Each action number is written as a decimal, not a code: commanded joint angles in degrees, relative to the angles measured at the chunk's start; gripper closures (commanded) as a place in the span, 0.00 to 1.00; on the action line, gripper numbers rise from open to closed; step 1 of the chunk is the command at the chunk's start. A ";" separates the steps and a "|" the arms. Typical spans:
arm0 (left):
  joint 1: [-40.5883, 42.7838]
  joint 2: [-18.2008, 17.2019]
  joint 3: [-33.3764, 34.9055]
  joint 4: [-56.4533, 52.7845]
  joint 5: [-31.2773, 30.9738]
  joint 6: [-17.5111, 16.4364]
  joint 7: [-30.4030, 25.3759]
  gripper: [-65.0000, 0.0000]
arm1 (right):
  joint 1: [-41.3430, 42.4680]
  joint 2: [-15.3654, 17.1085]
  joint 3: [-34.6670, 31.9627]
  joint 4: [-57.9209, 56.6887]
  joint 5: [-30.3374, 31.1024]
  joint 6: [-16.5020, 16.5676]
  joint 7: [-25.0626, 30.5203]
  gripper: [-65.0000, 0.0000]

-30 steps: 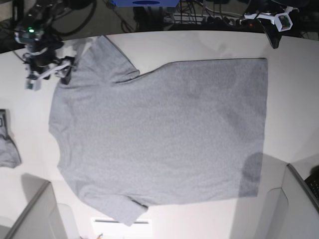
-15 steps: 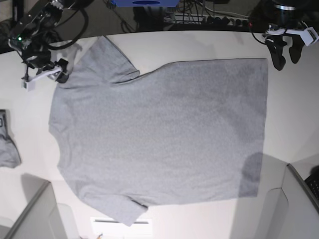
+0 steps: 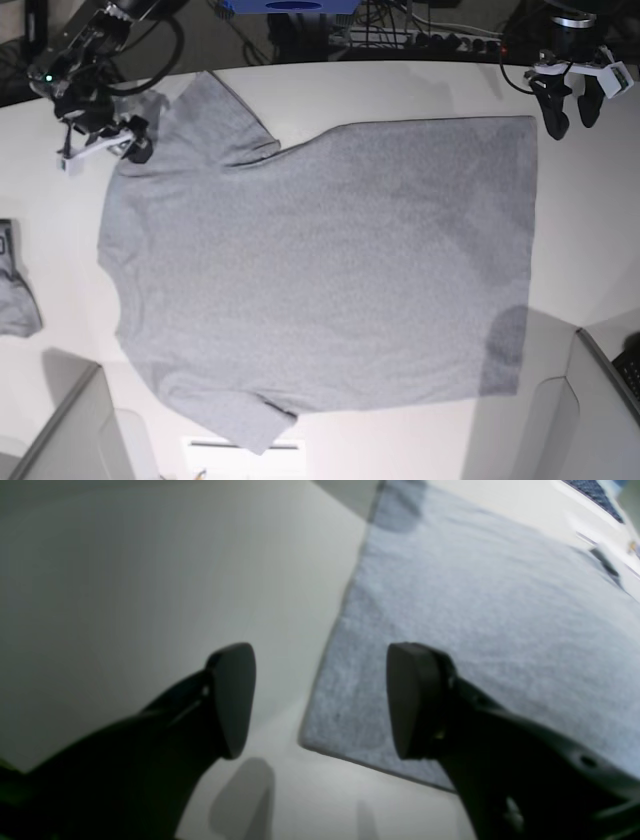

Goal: Fold the T-shirt properly
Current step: 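Lower both grippers to the shirt's shoulder corners, then grasp the grey T-shirt's shoulder corners with both grippers, then lift the shirt with both grippers and pull it toward the robot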

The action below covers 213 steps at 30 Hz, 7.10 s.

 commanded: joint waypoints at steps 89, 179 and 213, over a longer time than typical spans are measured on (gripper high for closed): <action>-11.24 6.63 -3.34 -4.25 0.78 -5.60 25.83 1.00 | -6.73 -0.73 -2.32 12.31 -1.29 -0.10 -3.54 1.00; -47.55 6.19 -7.38 -5.56 21.80 -1.12 53.09 1.00 | 28.35 2.08 -18.41 -6.41 -1.64 -10.21 -12.42 1.00; -55.37 4.61 0.97 -12.68 22.50 -1.12 52.82 0.38 | 29.05 7.00 -17.88 -14.94 -1.55 -10.30 -1.87 0.64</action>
